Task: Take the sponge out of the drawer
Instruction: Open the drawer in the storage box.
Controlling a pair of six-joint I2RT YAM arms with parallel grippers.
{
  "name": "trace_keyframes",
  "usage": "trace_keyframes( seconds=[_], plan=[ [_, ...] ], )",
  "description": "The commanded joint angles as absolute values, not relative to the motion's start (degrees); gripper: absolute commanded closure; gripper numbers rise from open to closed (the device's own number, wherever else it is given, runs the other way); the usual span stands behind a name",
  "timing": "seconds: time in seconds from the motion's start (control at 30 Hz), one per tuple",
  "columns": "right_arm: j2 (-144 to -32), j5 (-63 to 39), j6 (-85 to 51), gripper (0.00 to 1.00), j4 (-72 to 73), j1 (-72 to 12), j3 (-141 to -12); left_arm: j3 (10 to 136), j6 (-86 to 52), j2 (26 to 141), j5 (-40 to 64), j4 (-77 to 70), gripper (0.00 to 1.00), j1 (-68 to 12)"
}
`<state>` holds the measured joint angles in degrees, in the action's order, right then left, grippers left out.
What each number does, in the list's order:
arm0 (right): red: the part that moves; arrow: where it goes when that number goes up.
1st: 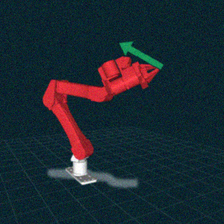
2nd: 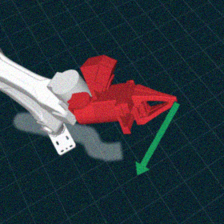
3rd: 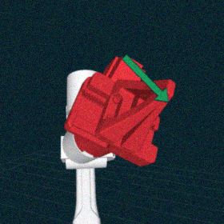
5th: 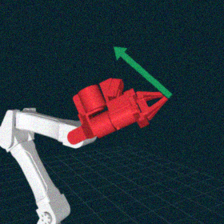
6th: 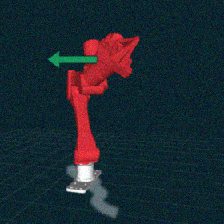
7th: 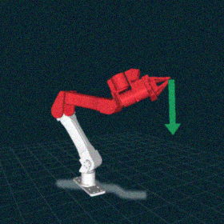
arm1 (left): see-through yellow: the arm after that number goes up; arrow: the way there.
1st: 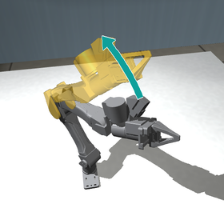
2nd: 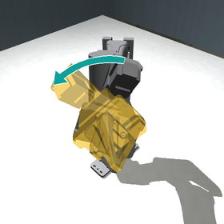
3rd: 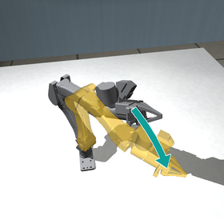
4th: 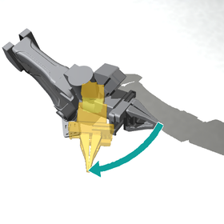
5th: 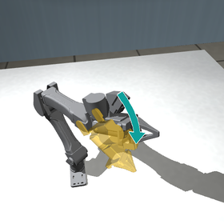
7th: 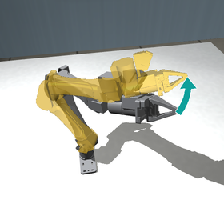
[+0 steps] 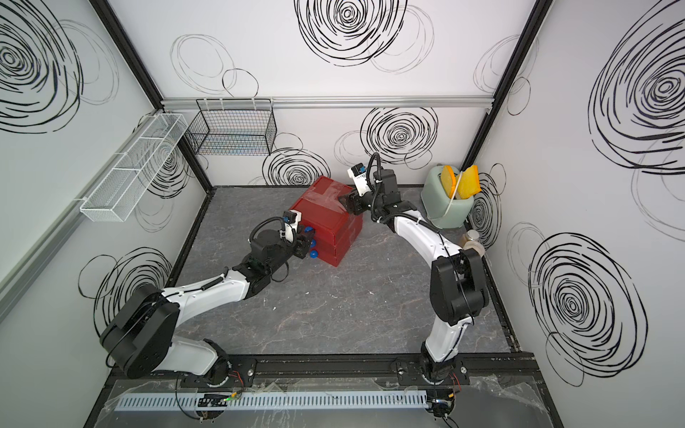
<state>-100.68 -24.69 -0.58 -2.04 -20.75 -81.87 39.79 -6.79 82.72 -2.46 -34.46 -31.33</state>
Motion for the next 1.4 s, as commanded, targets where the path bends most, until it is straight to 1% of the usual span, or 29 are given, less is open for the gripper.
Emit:
trace_keyframes(
  seconds=[0.0, 0.17, 0.3, 0.53, 0.83, 1.07, 1.23, 1.37],
  plan=[
    [-102.38, -24.43, -0.53, 0.36, -7.42, -20.21, -79.93, 39.95, -6.45, 83.07, -2.32, -37.77, 0.56, -30.24],
    [-102.23, -24.45, -0.62, 0.36, -7.35, -20.21, -79.97, 39.45, -6.33, 81.98, -2.22, -37.44, 0.68, -29.72],
    [-102.52, -24.35, -0.62, 0.36, -7.56, -20.21, -80.01, 38.02, -6.72, 79.6, -3.26, -36.25, 0.7, -29.71],
    [-103.18, -23.86, -0.09, 0.36, -8.07, -19.9, -79.91, 30.55, -7.53, 71.49, -7.68, -34.1, 0.7, -30.4],
    [-104.55, -23.51, 0.79, 0.36, -9.14, -19.42, -80.78, 21.2, -10.92, 59.01, -12.03, -27.43, 0.69, -32.66],
    [-105.03, -22.8, 1.72, 0.36, -10.95, -19.51, -82.88, 21.18, -10.68, 58.07, -13.15, -26.58, 0.68, -33.74],
    [-105.03, -21.75, 2.76, 0.36, -12.29, -19.43, -84.16, 20.4, -10.97, 55.29, -14.18, -25.56, 0.68, -34.0],
    [-105.2, -21.55, 2.9, 0.36, -12.98, -19.49, -85.28, 19.36, -11.43, 53.99, -14.11, -25.4, 0.66, -34.11]
  ],
)
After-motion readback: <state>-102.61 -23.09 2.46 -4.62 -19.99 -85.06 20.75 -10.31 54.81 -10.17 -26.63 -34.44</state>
